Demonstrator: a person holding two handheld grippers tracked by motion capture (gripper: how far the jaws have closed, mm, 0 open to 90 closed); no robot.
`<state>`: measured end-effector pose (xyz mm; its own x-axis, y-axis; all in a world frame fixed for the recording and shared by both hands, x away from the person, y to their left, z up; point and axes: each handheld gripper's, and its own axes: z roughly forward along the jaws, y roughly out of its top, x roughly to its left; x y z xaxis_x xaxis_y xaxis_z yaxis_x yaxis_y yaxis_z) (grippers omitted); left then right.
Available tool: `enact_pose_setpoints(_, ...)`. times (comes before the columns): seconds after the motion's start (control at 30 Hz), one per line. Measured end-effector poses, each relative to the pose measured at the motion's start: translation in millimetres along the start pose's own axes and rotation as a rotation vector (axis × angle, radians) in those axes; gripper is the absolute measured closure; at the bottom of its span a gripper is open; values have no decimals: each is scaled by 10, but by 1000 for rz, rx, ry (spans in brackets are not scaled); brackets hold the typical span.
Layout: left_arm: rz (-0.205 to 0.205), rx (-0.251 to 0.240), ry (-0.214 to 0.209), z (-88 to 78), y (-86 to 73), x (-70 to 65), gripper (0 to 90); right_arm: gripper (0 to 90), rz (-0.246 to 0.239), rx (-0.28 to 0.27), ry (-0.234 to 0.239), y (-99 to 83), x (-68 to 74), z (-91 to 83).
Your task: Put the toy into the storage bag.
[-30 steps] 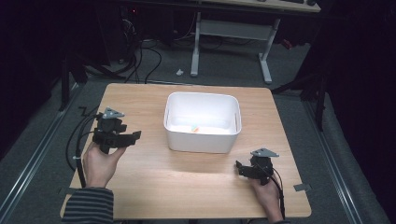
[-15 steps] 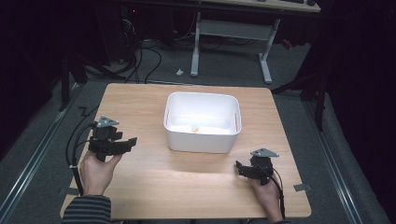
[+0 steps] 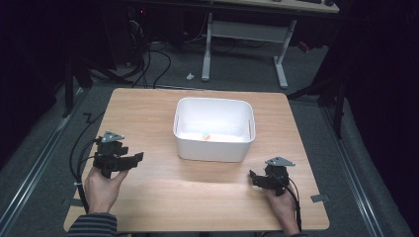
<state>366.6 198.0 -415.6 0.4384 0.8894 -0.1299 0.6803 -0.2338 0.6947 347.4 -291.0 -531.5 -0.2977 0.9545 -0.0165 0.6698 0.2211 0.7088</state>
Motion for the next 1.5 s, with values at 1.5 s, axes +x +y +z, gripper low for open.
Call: enact_pose_setpoints(1.5, 13, 97, -6, 536, -483, -88, 386, 190, 1, 1, 0, -2, 2, -2)
